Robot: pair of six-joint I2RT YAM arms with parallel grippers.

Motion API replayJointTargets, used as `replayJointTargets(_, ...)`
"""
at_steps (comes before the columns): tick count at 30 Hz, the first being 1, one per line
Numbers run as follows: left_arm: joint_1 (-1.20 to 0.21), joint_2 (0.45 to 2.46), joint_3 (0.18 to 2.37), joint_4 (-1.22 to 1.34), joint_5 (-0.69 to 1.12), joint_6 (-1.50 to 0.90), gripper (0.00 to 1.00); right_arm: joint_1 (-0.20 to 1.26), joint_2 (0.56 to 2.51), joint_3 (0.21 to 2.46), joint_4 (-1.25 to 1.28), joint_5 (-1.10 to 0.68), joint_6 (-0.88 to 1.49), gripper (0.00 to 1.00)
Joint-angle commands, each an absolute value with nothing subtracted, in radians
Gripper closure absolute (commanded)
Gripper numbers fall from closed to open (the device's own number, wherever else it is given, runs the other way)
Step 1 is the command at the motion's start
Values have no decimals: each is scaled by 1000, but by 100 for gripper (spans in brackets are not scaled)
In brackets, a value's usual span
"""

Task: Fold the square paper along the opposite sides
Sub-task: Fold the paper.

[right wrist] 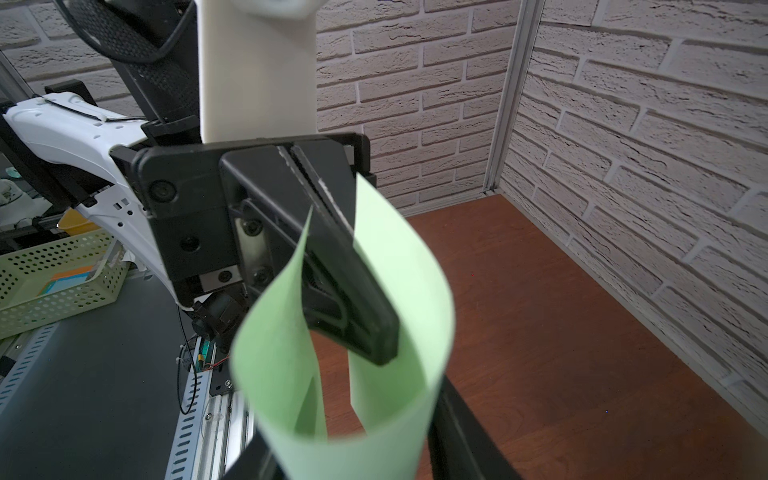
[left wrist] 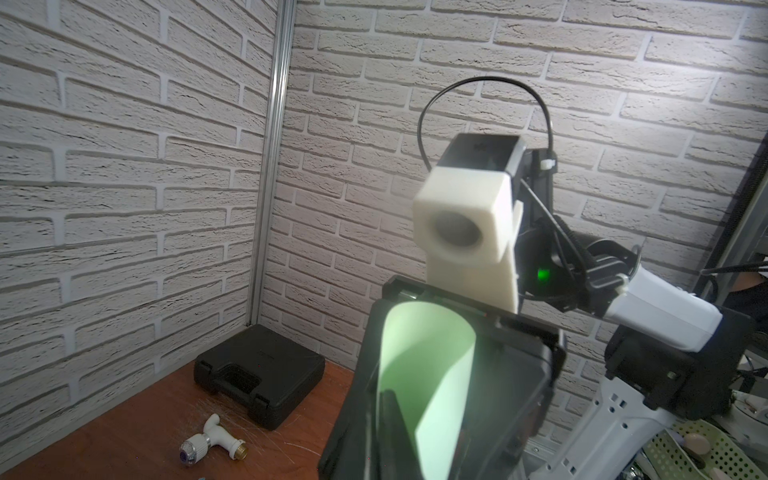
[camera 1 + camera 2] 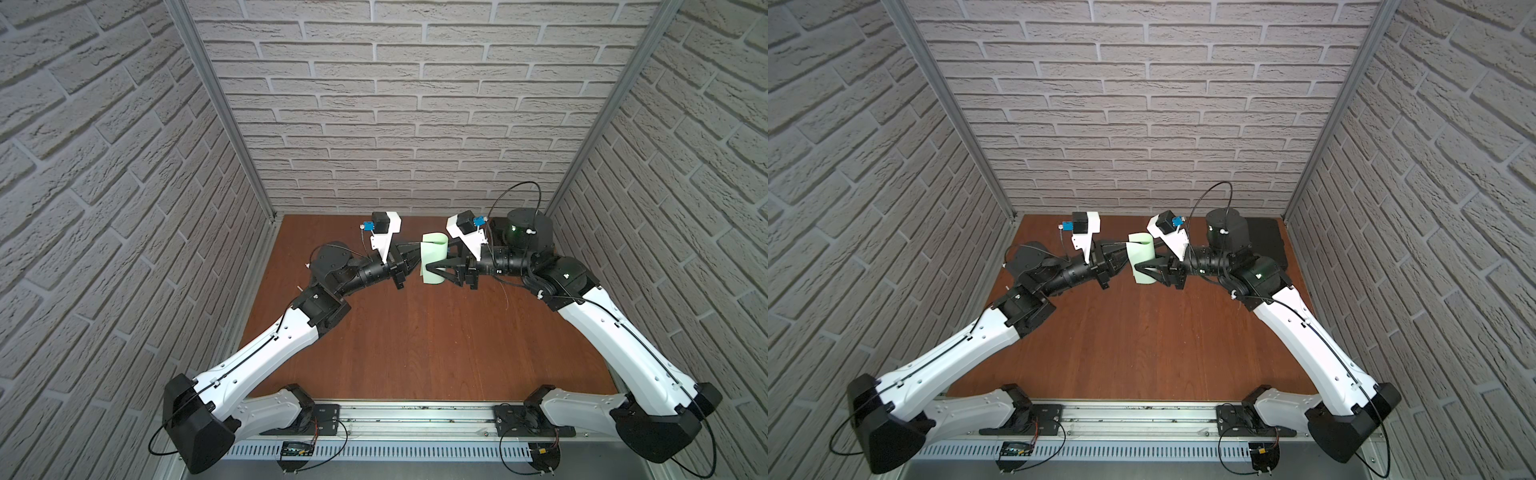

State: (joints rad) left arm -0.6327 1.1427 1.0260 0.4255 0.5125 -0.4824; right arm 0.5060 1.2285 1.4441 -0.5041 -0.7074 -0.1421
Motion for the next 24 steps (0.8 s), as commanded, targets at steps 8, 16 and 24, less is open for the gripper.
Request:
replayJointTargets(8, -639, 1132, 1029, 467, 525, -473, 100, 516, 1204, 1476, -452, -706, -137, 53)
replayJointTargets(16, -640, 1140, 1036, 468, 528, -475, 100, 516, 1213, 1478, -456, -716, -139, 54)
replayJointTargets(24, -639, 1149, 1043, 467, 534, -473, 100, 518, 1226, 1480, -459, -730, -136, 56)
